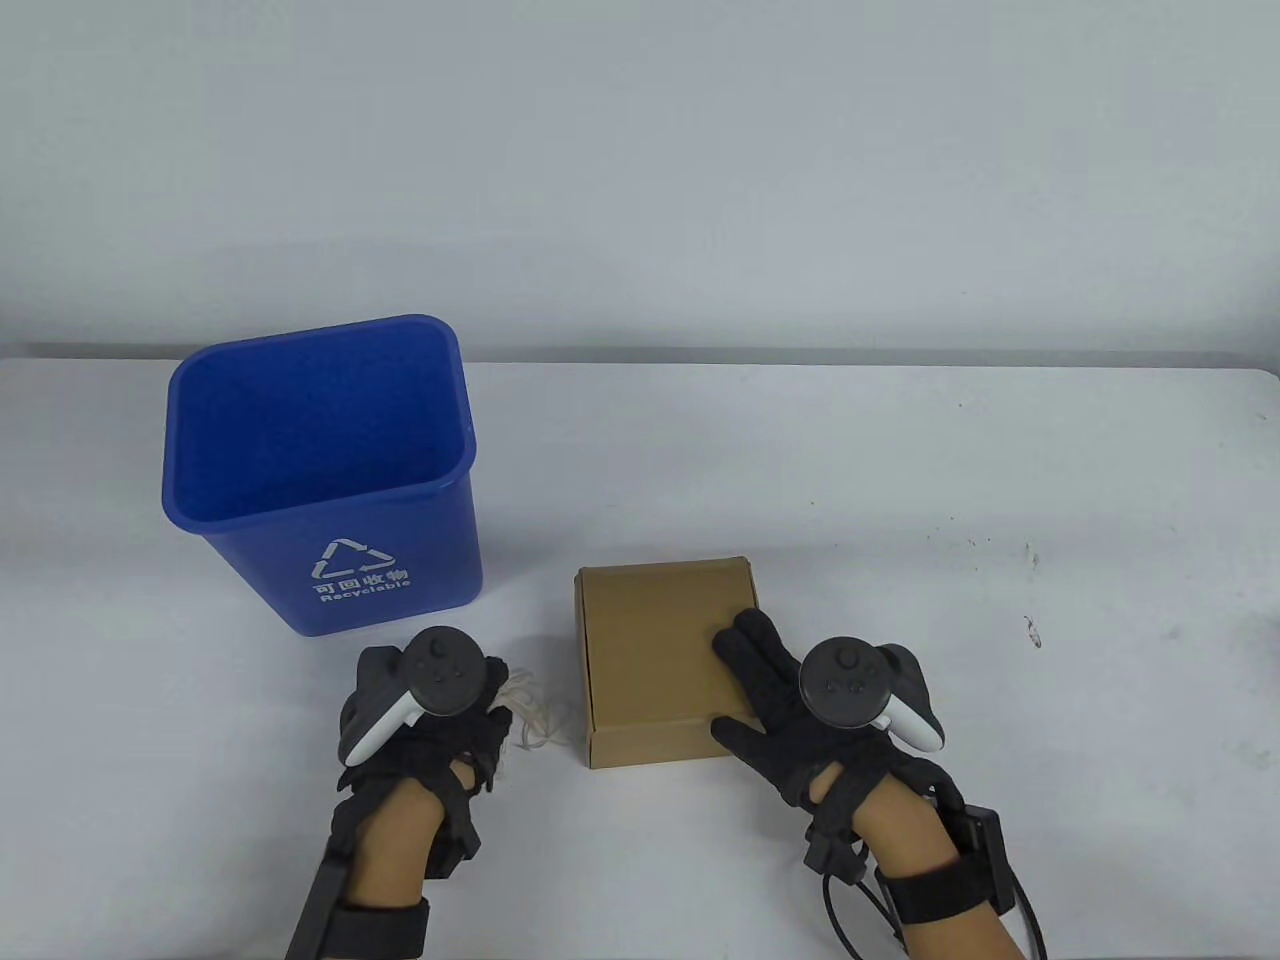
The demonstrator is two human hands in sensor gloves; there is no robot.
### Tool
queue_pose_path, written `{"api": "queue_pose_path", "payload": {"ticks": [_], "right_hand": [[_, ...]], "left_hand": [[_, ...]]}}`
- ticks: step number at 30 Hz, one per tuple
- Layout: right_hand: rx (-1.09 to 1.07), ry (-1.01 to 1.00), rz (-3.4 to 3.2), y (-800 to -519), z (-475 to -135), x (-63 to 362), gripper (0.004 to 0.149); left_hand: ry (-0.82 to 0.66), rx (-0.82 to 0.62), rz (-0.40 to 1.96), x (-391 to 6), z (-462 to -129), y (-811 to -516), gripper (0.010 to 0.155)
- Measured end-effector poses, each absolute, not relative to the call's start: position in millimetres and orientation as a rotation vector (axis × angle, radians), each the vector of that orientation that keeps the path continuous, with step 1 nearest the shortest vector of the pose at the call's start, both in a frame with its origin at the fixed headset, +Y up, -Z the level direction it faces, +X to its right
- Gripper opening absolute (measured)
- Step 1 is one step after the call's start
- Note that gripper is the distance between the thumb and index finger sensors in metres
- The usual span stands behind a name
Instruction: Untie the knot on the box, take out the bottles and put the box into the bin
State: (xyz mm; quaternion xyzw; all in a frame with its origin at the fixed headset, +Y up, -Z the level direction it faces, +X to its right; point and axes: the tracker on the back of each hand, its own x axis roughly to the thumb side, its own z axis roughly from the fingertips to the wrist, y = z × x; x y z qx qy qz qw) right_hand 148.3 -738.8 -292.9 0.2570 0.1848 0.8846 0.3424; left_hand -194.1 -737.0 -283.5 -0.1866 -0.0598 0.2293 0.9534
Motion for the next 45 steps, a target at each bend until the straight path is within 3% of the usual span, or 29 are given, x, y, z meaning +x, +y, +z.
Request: {"api": "queue_pose_path", "payload": {"ticks": [6,11,16,20,22,29,38,41,43,45], "right_hand": [[0.668,0.480,2.300,-738.8,-292.9,148.3,0.077],[0.667,0.482,2.299,-739.2,-292.8,147.8,0.077],[0.667,0.480,2.296,-739.5,-292.9,148.0,0.077],[0.666,0.478,2.295,-739.7,-292.9,147.8,0.077],[0.666,0.477,2.292,-739.8,-292.9,147.9,0.077],[0.667,0.478,2.291,-739.8,-293.1,147.5,0.077],[0.666,0.477,2.289,-739.6,-292.8,147.4,0.077],[0.666,0.478,2.293,-739.5,-292.8,147.2,0.077],[0.665,0.478,2.296,-739.5,-292.7,147.1,0.077],[0.664,0.477,2.299,-739.6,-292.5,146.9,0.078]], "left_hand": [[-0.008,-0.368,0.606,-189.6,-279.4,-746.4,0.087],[0.086,-0.347,0.453,-177.4,-283.3,-756.3,0.085],[0.144,-0.351,0.286,-164.8,-288.4,-761.3,0.101],[0.166,-0.340,0.132,-154.7,-293.0,-765.4,0.104],[0.152,-0.361,0.082,-152.9,-295.7,-763.8,0.101],[0.020,-0.457,0.255,-169.8,-296.5,-758.7,0.091],[-0.019,-0.399,0.464,-194.8,-292.2,-742.7,0.072],[-0.001,-0.283,0.560,-206.1,-283.9,-728.2,0.070],[0.009,-0.214,0.564,-209.8,-279.1,-722.2,0.081],[0.018,-0.261,0.460,-207.1,-279.1,-725.2,0.098]]}}
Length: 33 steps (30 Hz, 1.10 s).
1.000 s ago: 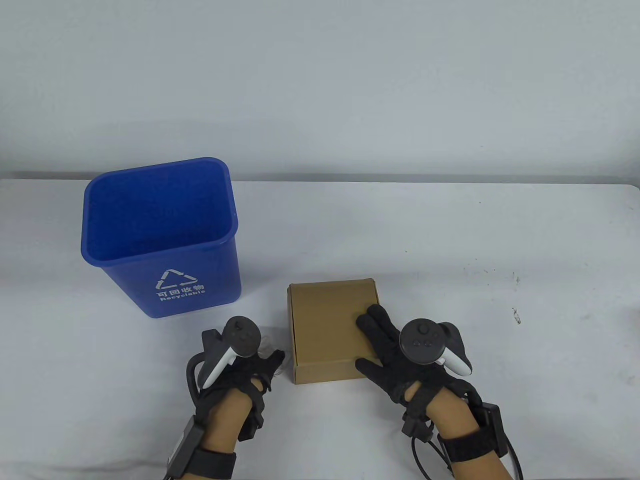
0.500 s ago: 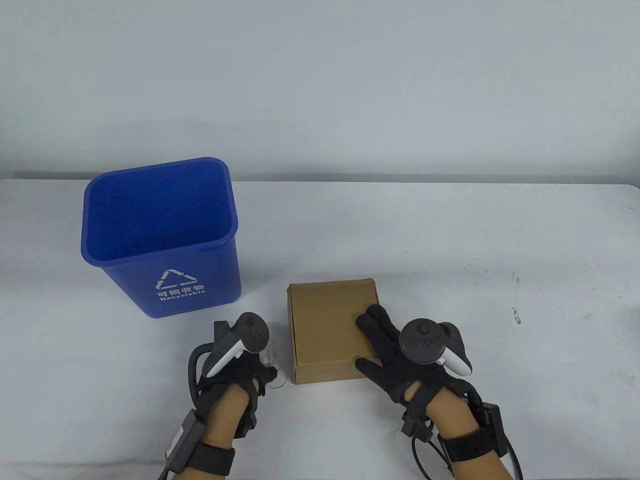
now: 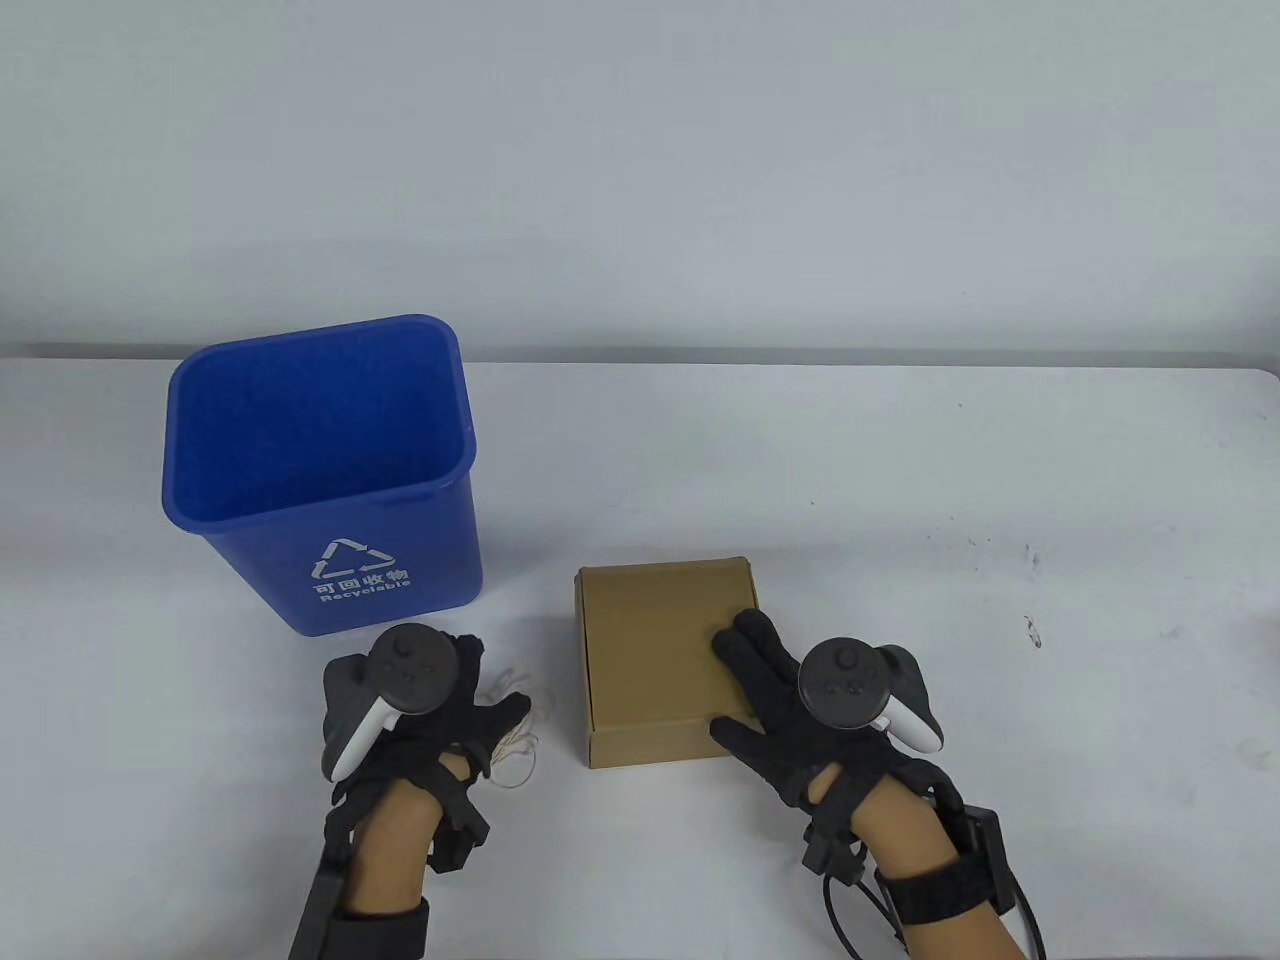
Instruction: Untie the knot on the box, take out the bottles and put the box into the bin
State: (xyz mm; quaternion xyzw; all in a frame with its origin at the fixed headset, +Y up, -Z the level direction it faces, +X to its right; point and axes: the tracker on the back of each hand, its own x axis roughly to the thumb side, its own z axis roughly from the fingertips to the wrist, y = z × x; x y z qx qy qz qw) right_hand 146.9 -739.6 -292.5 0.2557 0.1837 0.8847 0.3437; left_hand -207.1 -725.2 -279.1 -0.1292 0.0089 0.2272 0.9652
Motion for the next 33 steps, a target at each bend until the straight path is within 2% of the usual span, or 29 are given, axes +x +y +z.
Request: {"api": "queue_pose_path", "payload": {"ticks": [3,4,6,11,20,26,33], "right_hand": [[0.662,0.475,2.301,-739.5,-292.2,146.7,0.077],[0.662,0.475,2.302,-739.5,-292.1,146.6,0.078],[0.662,0.475,2.303,-739.5,-291.9,146.5,0.078],[0.661,0.473,2.305,-739.4,-291.7,146.0,0.078],[0.660,0.469,2.308,-739.4,-291.5,145.2,0.078],[0.660,0.469,2.308,-739.4,-291.5,145.3,0.077],[0.659,0.463,2.314,-739.8,-290.7,143.9,0.078]], "left_hand": [[0.023,-0.487,0.287,-195.5,-283.7,-745.9,0.114],[0.024,-0.555,0.241,-190.7,-285.8,-754.8,0.116],[0.012,-0.600,0.154,-184.2,-289.4,-764.0,0.116],[0.001,-0.517,0.146,-177.9,-291.8,-758.9,0.104],[0.059,-0.310,0.117,-181.8,-296.3,-748.3,0.064],[0.028,-0.213,0.029,-172.5,-294.7,-743.7,0.040],[-0.016,-0.183,0.045,-170.5,-293.1,-742.7,0.034]]}}
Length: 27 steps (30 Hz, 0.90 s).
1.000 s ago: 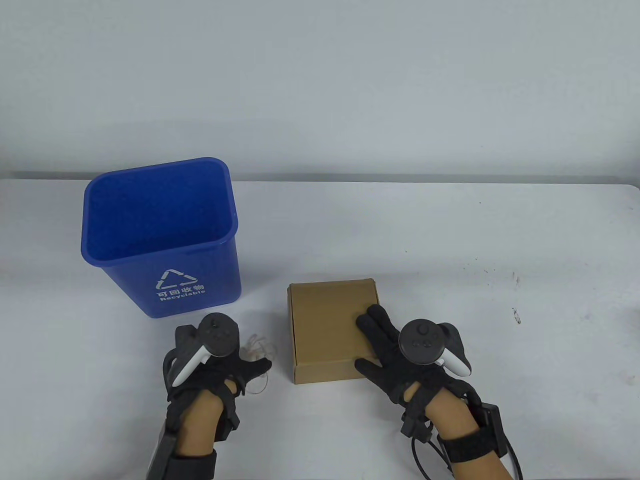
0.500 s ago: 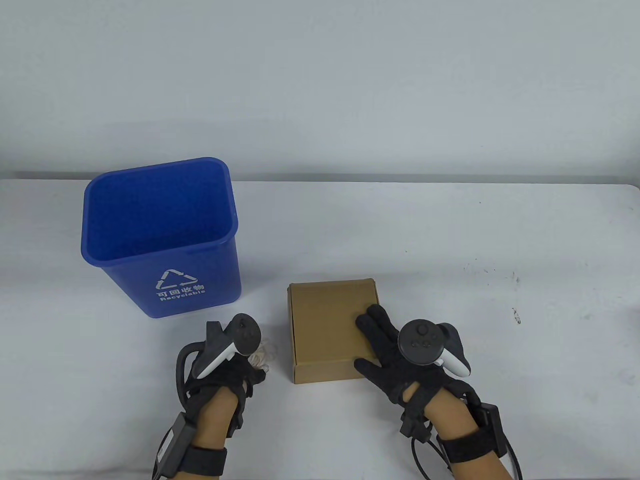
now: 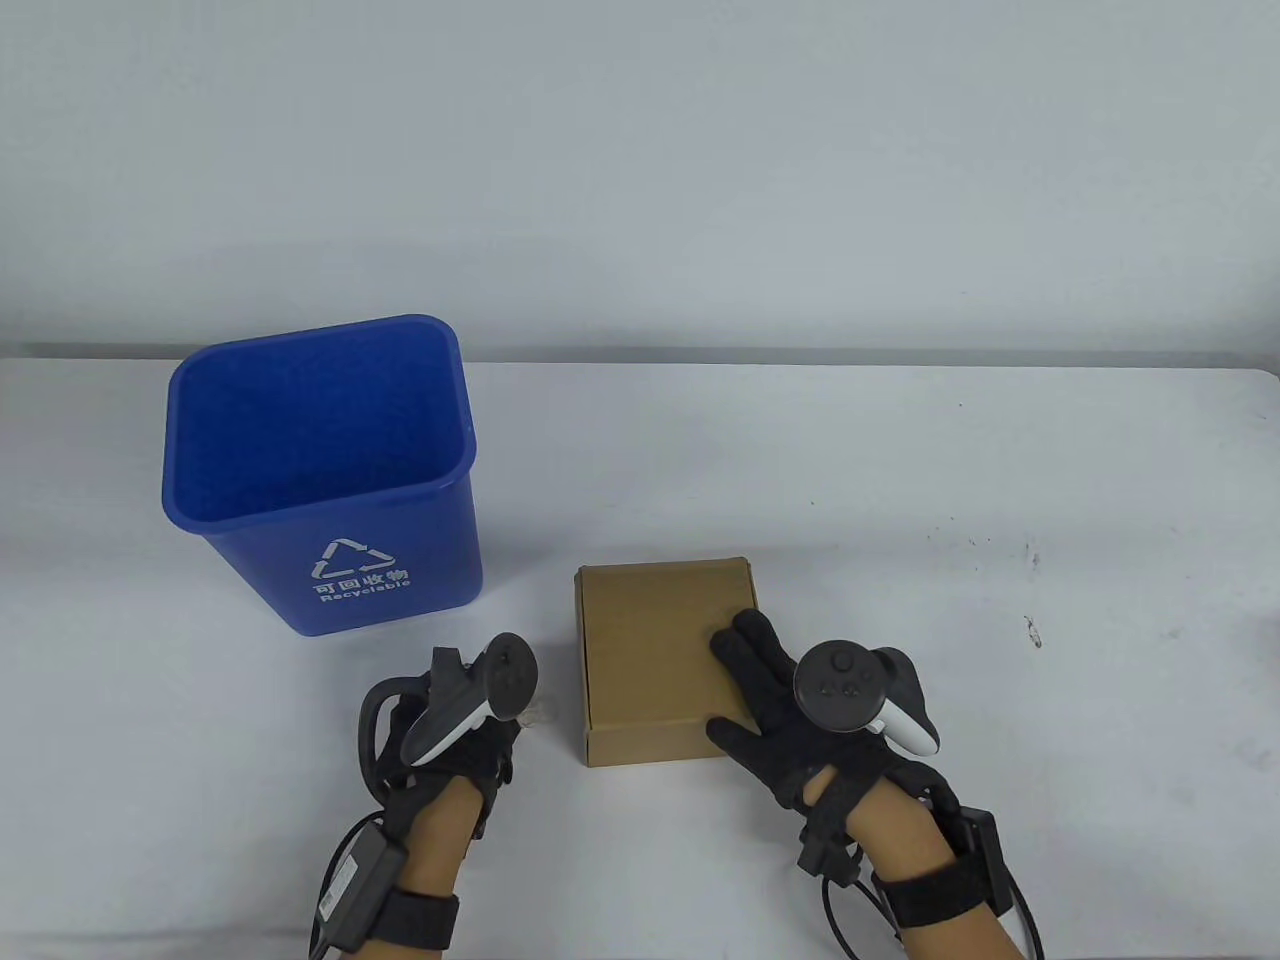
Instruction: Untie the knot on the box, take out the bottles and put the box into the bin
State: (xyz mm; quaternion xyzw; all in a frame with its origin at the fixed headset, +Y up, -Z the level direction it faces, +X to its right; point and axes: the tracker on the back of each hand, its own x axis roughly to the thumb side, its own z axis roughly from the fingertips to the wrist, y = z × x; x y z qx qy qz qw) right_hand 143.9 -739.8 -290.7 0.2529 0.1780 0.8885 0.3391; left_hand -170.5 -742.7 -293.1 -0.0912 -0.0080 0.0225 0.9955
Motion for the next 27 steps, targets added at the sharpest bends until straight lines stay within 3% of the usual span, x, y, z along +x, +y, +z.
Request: {"api": "queue_pose_path", "payload": {"ticks": [7,15,27], "right_hand": [[0.658,0.462,2.313,-739.9,-290.6,143.6,0.078],[0.658,0.466,2.313,-739.7,-290.6,143.3,0.078],[0.662,0.468,2.330,-739.5,-289.2,140.9,0.079]], "left_hand": [[-0.061,-0.125,0.048,-168.3,-292.0,-747.1,0.035],[-0.085,-0.186,0.166,-185.0,-294.5,-752.8,0.038],[-0.085,0.002,0.252,-196.9,-276.4,-716.5,0.039]]}}
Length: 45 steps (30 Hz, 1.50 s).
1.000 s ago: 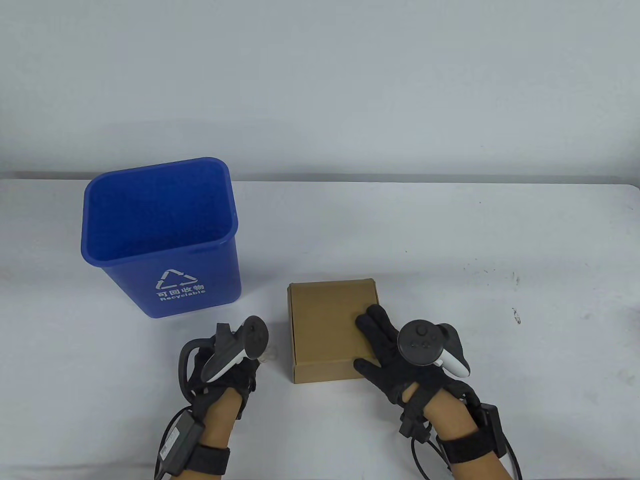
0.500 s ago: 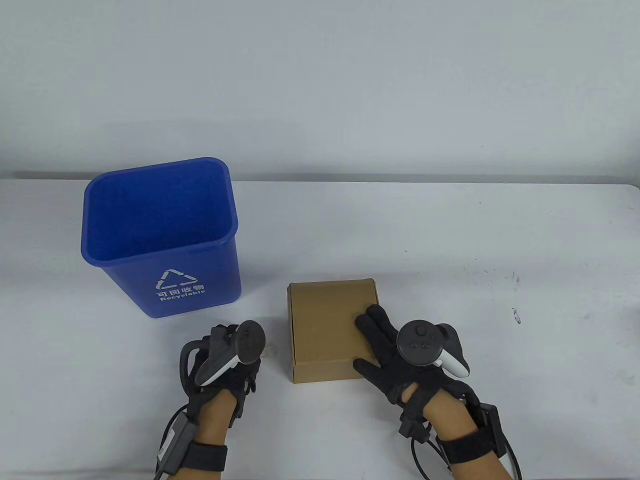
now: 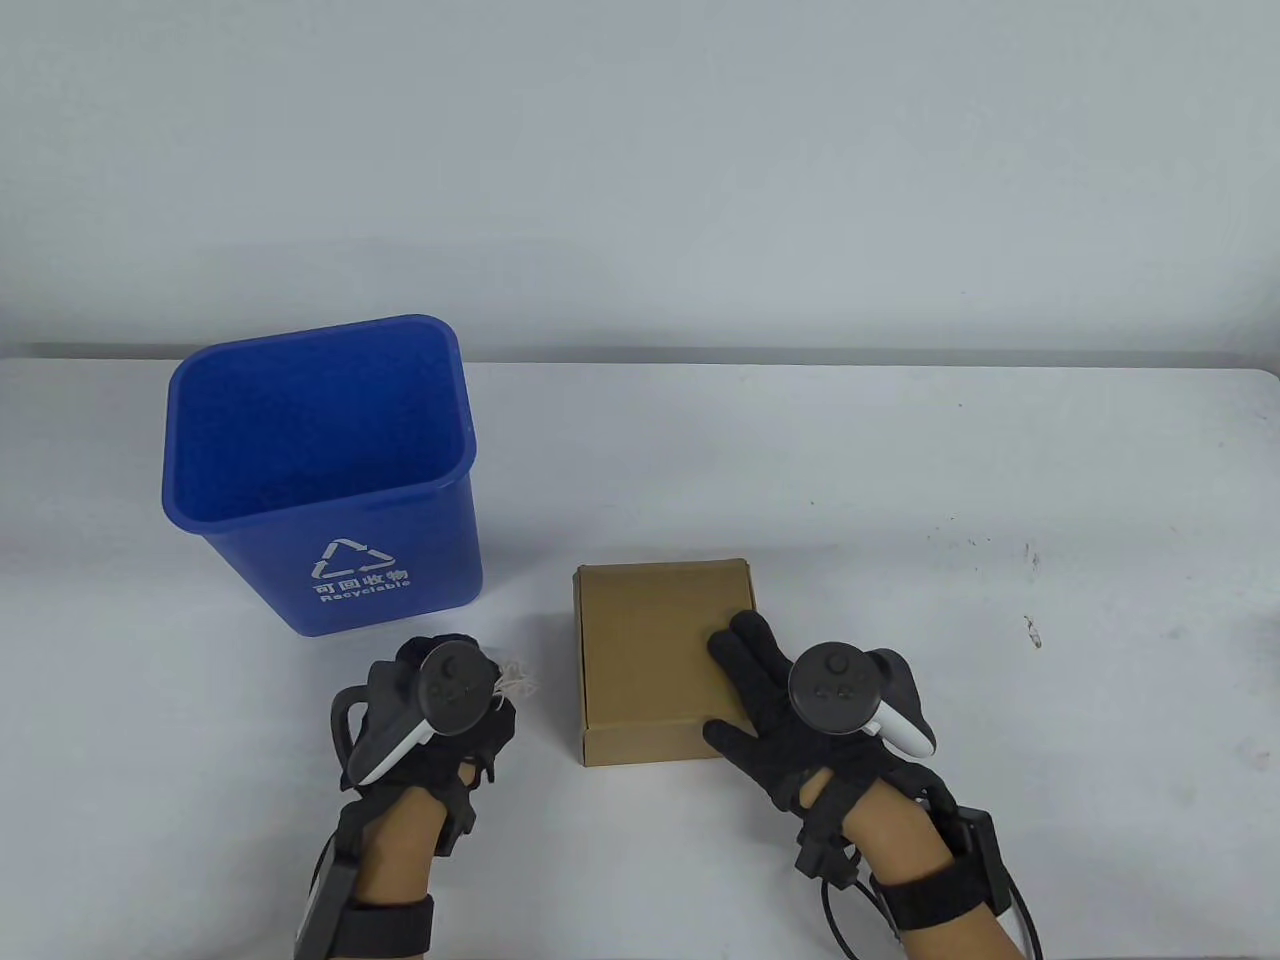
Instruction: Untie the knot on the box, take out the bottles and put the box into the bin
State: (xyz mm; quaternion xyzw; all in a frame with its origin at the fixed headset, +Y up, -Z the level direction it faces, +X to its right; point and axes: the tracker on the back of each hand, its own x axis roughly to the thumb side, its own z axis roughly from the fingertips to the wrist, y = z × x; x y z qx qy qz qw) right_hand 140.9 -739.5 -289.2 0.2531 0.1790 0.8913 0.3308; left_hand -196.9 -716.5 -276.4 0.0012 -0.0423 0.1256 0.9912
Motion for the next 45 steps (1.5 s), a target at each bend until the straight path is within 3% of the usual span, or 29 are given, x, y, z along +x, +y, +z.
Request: {"api": "queue_pose_path", "payload": {"ticks": [4,11,17,25,38,45], "right_hand": [[0.662,0.468,2.330,-739.5,-289.2,141.0,0.079],[0.669,0.480,2.330,-739.9,-289.1,139.6,0.079],[0.675,0.486,2.330,-739.5,-289.5,138.6,0.079],[0.674,0.493,2.332,-739.0,-290.0,138.1,0.079],[0.674,0.494,2.327,-738.9,-290.6,137.8,0.079],[0.675,0.493,2.325,-738.9,-290.7,138.0,0.079]], "left_hand": [[-0.086,0.074,0.278,-200.0,-267.9,-701.8,0.039],[-0.056,0.325,0.269,-202.6,-250.2,-662.0,0.038],[-0.088,0.369,0.131,-194.2,-247.4,-643.3,0.039],[-0.074,0.534,0.041,-194.3,-237.7,-598.2,0.038],[0.048,0.520,0.043,-212.2,-270.9,-537.7,0.037],[0.103,0.485,0.029,-216.7,-290.7,-523.9,0.037]]}}
